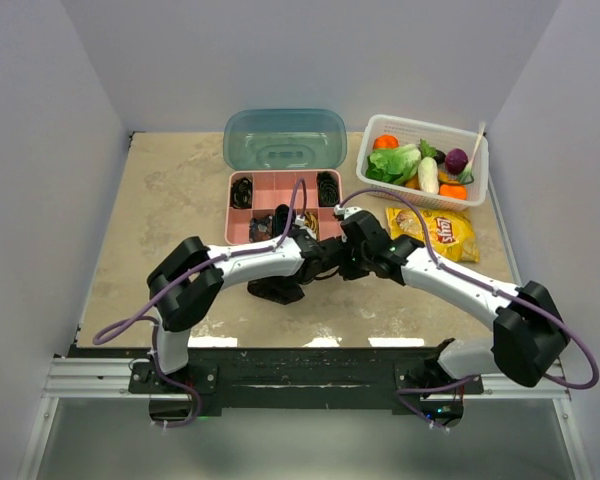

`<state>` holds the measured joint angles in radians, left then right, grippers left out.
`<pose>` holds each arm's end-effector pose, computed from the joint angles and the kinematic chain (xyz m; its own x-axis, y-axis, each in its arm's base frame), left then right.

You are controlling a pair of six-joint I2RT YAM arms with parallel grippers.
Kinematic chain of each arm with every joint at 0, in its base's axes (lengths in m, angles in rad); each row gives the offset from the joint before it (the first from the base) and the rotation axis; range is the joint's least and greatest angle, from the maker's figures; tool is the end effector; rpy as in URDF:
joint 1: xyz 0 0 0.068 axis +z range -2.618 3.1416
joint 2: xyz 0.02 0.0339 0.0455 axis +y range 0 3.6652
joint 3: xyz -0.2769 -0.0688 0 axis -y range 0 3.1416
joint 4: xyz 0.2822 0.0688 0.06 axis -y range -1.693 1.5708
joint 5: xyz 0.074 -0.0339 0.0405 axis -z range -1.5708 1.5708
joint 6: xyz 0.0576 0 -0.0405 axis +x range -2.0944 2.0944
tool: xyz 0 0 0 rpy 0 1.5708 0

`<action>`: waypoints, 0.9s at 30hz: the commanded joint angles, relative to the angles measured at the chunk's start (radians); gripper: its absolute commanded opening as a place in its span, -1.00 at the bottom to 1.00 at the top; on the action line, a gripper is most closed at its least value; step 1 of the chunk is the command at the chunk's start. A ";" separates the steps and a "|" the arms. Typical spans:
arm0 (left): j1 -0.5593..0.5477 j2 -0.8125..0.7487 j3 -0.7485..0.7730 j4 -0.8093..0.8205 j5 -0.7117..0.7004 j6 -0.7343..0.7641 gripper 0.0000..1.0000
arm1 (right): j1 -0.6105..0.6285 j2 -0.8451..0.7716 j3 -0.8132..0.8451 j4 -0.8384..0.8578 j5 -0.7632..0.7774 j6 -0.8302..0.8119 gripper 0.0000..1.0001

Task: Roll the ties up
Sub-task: Roll the tie at the center of the board.

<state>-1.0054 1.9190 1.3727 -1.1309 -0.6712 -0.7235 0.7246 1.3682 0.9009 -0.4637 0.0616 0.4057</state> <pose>0.2307 -0.2967 0.1600 -0.8604 0.3885 -0.3298 0.1694 0.8285 0.5338 0.2433 0.2106 0.2057 -0.8022 -0.1840 -0.5681 -0.3455 0.9189 0.1902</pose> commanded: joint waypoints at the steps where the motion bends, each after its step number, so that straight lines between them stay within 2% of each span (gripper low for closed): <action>1: -0.009 -0.021 0.008 0.034 -0.051 -0.059 -0.40 | 0.004 -0.046 0.007 0.048 0.014 0.022 -0.92; 8: 0.034 -0.135 -0.115 -0.001 -0.119 -0.091 -0.41 | -0.017 -0.012 0.000 0.059 0.009 0.024 -0.92; 16: 0.062 -0.144 -0.155 -0.182 -0.260 -0.182 -0.46 | -0.043 0.005 0.006 0.062 0.004 0.018 -0.91; 27: 0.038 0.061 -0.061 -0.176 -0.283 -0.200 -0.49 | -0.070 0.011 -0.010 0.068 -0.023 0.019 -0.89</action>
<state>-0.9478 1.9251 1.2564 -1.2976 -0.8871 -0.8604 0.6647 1.3815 0.9001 -0.4229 0.0555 0.4191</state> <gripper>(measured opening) 0.392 0.050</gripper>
